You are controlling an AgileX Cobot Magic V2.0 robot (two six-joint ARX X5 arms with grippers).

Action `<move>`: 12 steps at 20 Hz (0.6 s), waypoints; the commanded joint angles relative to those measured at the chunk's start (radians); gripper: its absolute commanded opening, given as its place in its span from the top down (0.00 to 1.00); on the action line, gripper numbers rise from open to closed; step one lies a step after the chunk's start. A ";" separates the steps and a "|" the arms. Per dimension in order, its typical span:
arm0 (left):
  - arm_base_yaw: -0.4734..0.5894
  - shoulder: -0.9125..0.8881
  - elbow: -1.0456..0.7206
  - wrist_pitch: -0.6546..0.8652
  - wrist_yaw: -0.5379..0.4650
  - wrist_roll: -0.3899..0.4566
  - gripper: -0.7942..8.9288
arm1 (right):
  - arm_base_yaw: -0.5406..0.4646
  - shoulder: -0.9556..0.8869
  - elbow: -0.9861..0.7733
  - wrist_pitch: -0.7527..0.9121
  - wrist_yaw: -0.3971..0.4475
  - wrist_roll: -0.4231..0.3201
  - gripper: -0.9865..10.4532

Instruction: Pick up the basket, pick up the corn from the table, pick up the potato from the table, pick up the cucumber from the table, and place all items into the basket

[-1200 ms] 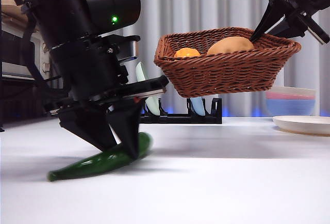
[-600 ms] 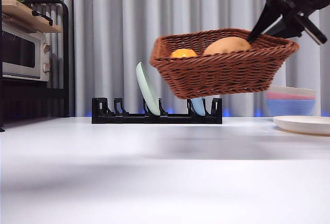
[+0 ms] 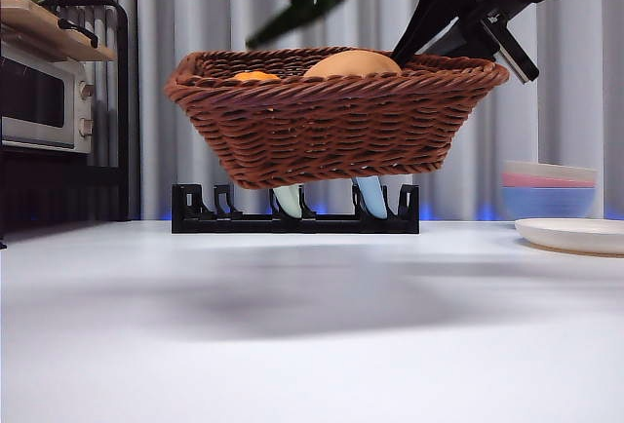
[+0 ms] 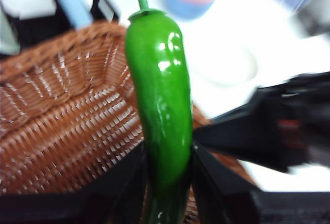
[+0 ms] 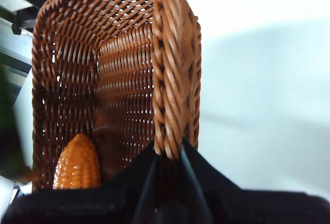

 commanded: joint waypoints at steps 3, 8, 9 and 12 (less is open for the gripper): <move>0.033 0.066 0.000 -0.062 0.057 0.013 0.58 | 0.009 -0.004 0.010 0.011 -0.009 0.023 0.93; 0.034 0.064 0.023 -0.072 0.058 0.008 0.33 | 0.008 -0.004 0.010 0.004 -0.003 0.022 0.93; 0.033 0.061 0.039 -0.073 0.059 0.008 0.33 | 0.008 -0.004 0.010 0.003 0.012 0.023 0.93; 0.021 0.029 0.139 -0.139 0.062 0.014 0.33 | 0.008 0.005 0.010 0.003 0.055 0.030 0.93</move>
